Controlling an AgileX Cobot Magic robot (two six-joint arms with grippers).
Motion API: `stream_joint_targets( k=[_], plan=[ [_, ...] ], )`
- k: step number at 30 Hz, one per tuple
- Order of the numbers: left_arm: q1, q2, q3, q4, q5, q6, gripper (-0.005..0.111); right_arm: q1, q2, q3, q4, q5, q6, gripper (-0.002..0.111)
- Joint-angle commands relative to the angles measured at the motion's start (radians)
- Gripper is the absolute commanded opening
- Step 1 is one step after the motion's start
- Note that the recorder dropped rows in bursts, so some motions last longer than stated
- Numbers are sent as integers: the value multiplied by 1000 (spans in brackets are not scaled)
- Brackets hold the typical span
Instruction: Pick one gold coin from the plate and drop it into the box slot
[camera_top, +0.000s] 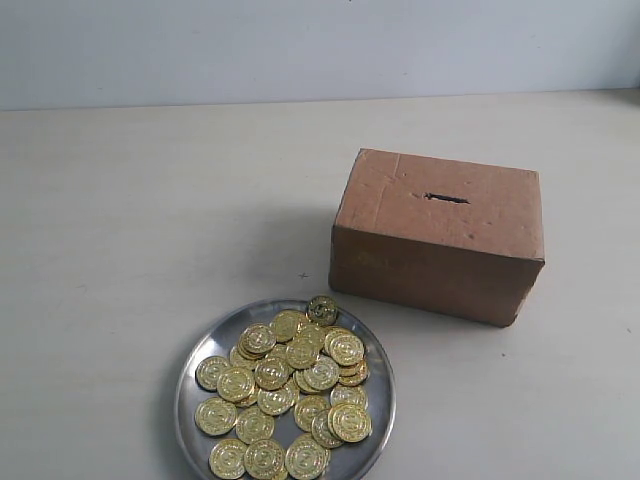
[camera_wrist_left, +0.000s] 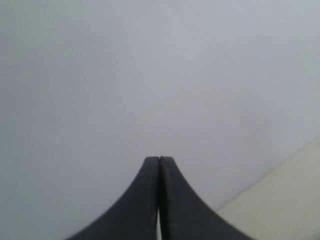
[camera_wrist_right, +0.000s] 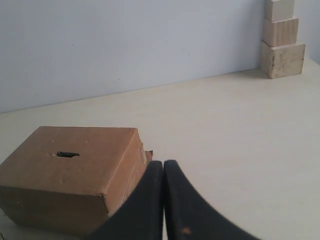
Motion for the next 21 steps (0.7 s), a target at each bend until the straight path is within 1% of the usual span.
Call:
stream_joint_targets(
  k=[1, 6, 9, 11, 13, 17, 21],
  plan=[
    [12, -124, 2, -8, -3, -2, 0, -4, -21, 10, -9, -18, 5, 0],
    [36, -281, 2, -8, -3, -5, 0, -4, -21, 10, -9, -18, 5, 0],
    [35, -281, 1, -10, -3, -5, 0, -4, -21, 10, -6, -18, 5, 0],
    [48, -281, 11, -10, 1, -2, 0, -11, -76, 10, -10, -18, 5, 0],
    [78, -281, 40, -12, 3, -2, 0, -58, -76, 10, -7, -18, 6, 0],
    [134, -281, 120, -14, 5, -5, 0, -122, -76, 10, -12, -16, 11, 0],
    [133, -281, 222, -14, 5, -5, 0, -135, -76, 10, -12, -16, 14, 0]
  ],
)
